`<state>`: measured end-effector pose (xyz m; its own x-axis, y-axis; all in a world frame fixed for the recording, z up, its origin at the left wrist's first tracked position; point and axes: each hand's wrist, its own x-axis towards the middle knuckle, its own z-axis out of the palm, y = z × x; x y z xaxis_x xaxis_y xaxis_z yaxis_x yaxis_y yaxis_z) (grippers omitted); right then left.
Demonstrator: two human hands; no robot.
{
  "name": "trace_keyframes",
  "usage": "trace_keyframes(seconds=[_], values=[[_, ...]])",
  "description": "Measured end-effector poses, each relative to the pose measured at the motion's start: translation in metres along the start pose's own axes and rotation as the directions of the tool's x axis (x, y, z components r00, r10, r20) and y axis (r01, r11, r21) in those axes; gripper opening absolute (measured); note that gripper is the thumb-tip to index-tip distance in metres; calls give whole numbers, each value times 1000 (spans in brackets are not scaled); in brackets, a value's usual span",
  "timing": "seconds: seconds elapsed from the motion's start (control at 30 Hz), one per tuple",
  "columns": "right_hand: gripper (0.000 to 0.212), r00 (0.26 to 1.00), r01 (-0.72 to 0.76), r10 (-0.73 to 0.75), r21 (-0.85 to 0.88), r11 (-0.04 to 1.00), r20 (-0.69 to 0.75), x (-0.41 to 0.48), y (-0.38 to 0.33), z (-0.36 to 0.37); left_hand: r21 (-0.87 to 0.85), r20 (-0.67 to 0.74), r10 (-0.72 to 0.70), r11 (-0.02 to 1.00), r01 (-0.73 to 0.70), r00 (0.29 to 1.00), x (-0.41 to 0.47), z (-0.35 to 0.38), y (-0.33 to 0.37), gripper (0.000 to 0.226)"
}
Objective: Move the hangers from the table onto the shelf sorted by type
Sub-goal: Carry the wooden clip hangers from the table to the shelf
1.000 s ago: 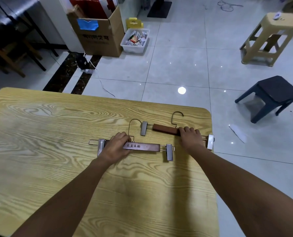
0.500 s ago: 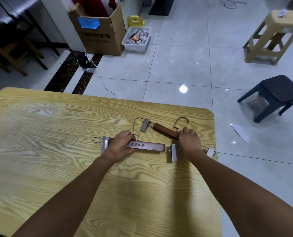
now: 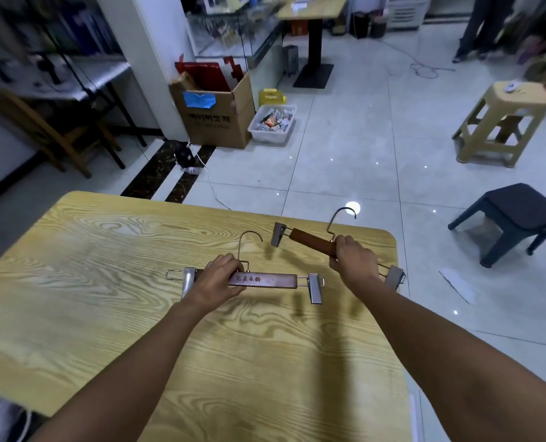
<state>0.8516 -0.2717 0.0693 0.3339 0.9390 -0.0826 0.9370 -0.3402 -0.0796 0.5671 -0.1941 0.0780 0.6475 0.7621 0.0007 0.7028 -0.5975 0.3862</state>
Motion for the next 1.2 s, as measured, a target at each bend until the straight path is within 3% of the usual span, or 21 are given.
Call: trace_keyframes(seconds=[0.4,0.63,1.2], values=[[31,970,98,-74,93,991,-231,-52,-70,-93,62,-160,-116,990,127,980,-101,-70,9,28],[28,925,205,-173,60,977,-338,-86,-126,-128,79,-252,-192,973,217,949,-169,-105,1,29],[35,733,582,-521,6,813,-438,-173,-302,-162,107,-493,-397,856,507,774,-356,-182,-33,28]])
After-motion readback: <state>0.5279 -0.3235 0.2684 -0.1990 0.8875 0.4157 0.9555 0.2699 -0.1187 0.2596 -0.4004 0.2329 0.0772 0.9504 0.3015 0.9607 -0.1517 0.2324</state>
